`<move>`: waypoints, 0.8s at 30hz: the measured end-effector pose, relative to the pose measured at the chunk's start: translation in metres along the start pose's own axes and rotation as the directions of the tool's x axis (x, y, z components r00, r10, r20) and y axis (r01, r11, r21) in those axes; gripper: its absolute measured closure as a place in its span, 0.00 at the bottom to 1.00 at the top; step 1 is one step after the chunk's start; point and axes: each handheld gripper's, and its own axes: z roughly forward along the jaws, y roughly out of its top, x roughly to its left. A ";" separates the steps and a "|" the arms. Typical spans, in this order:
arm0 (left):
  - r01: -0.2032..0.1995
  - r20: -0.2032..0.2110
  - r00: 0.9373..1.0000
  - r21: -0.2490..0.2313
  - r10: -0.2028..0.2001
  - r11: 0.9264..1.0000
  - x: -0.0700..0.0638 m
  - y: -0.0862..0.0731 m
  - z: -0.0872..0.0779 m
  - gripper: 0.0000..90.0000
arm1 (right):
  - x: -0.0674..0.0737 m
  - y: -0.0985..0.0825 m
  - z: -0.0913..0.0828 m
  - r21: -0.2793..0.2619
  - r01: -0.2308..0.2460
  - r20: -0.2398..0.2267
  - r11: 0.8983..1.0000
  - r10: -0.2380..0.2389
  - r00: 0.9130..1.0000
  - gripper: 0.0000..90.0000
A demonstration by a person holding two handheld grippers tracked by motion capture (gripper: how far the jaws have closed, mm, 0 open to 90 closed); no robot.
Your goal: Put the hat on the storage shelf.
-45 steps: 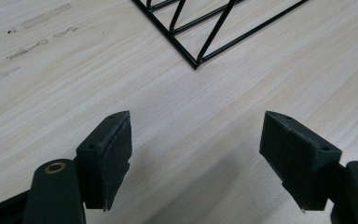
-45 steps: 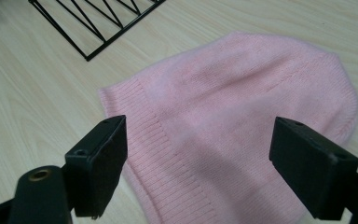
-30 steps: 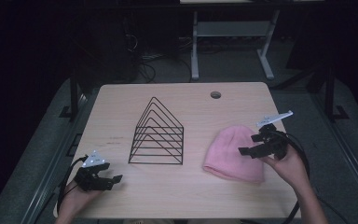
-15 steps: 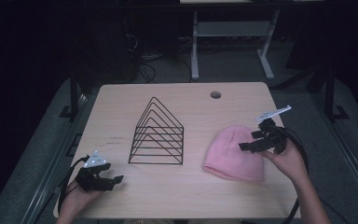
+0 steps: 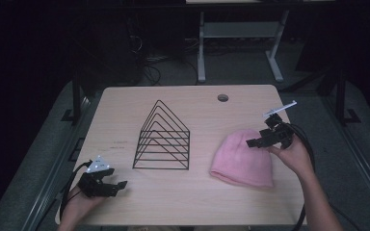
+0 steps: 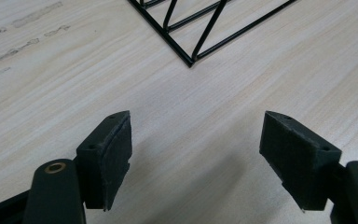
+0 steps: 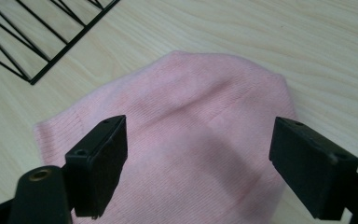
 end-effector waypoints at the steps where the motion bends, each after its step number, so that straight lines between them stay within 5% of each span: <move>1: -0.001 -0.001 1.000 0.001 0.001 1.000 0.000 0.000 0.000 0.28 | -0.001 0.001 0.000 -0.001 0.000 0.000 1.000 0.000 1.000 0.21; 24: 0.005 0.001 1.000 0.002 -0.005 1.000 0.000 -0.001 0.000 0.28 | -0.030 0.007 0.026 0.065 -0.072 0.044 0.995 0.069 0.997 0.19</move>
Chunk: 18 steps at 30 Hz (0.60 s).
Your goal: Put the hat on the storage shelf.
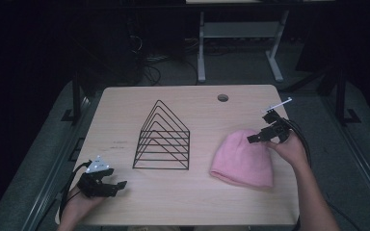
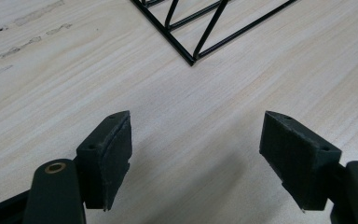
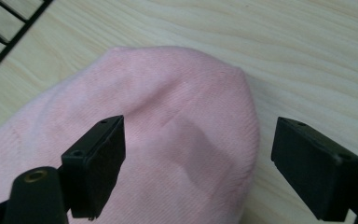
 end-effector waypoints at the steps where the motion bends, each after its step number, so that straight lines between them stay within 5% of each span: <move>1: -0.001 0.000 1.000 0.000 0.001 1.000 0.000 0.000 0.000 0.28 | 0.000 0.000 0.000 0.000 0.000 0.000 1.000 0.000 1.000 0.19; 13: -0.004 0.001 1.000 0.003 0.004 1.000 0.000 0.000 0.001 0.28 | -0.011 -0.001 0.012 0.039 -0.044 0.028 0.998 0.043 0.999 0.24; 18: 0.001 0.003 1.000 0.002 -0.001 1.000 0.000 0.000 0.001 0.28 | -0.019 -0.003 0.016 0.049 -0.075 0.009 0.996 0.075 0.997 0.34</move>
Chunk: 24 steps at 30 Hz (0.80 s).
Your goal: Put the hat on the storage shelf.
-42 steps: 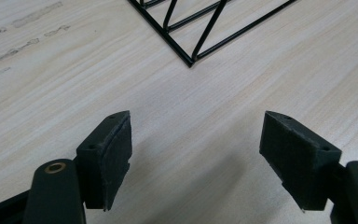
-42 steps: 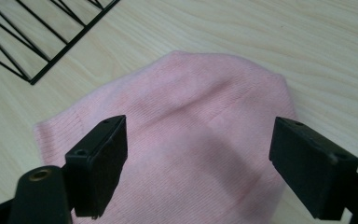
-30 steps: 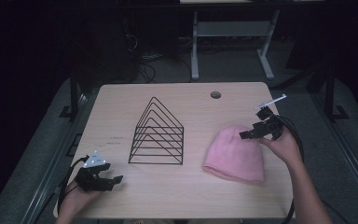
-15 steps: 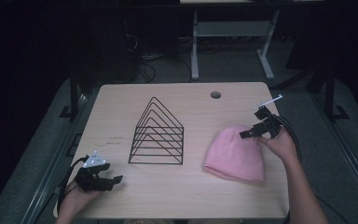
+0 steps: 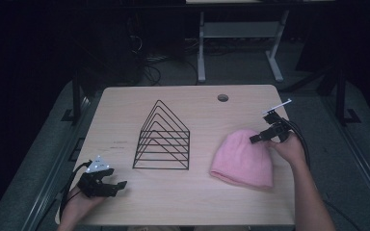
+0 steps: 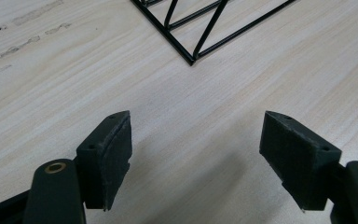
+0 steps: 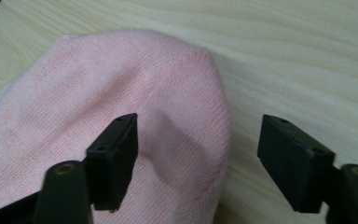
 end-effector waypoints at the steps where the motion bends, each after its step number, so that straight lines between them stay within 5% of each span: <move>1: -0.004 -0.002 1.000 0.000 0.004 1.000 0.000 0.000 0.000 0.28 | -0.001 0.000 0.001 0.003 -0.001 -0.005 1.000 0.001 1.000 0.37; 24: -0.002 -0.007 1.000 0.005 0.002 1.000 0.002 -0.001 -0.001 0.28 | -0.004 -0.003 0.015 0.024 -0.051 -0.071 0.998 0.053 0.996 0.71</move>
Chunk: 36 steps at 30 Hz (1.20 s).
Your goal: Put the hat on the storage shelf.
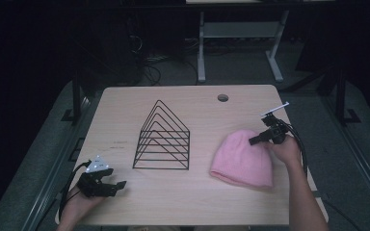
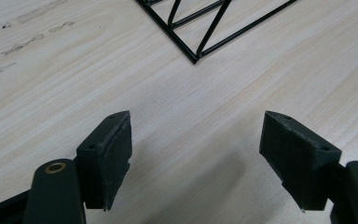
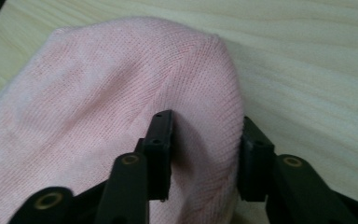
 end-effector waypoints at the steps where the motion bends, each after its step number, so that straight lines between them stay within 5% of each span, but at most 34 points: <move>1: 0.000 0.000 1.000 0.000 0.000 1.000 0.000 0.000 0.000 0.28 | 0.000 0.000 0.000 -0.002 0.000 -0.005 1.000 0.000 1.000 0.72; 20: 0.001 -0.005 1.000 0.008 -0.001 1.000 -0.001 0.000 0.002 0.28 | 0.002 -0.006 -0.020 -0.050 0.029 -0.069 0.998 -0.032 0.997 0.86; 36: 0.012 0.064 0.998 -0.044 -0.009 0.999 -0.003 0.008 -0.004 0.28 | 0.016 -0.005 -0.052 -0.129 0.078 -0.095 0.989 -0.091 0.991 0.87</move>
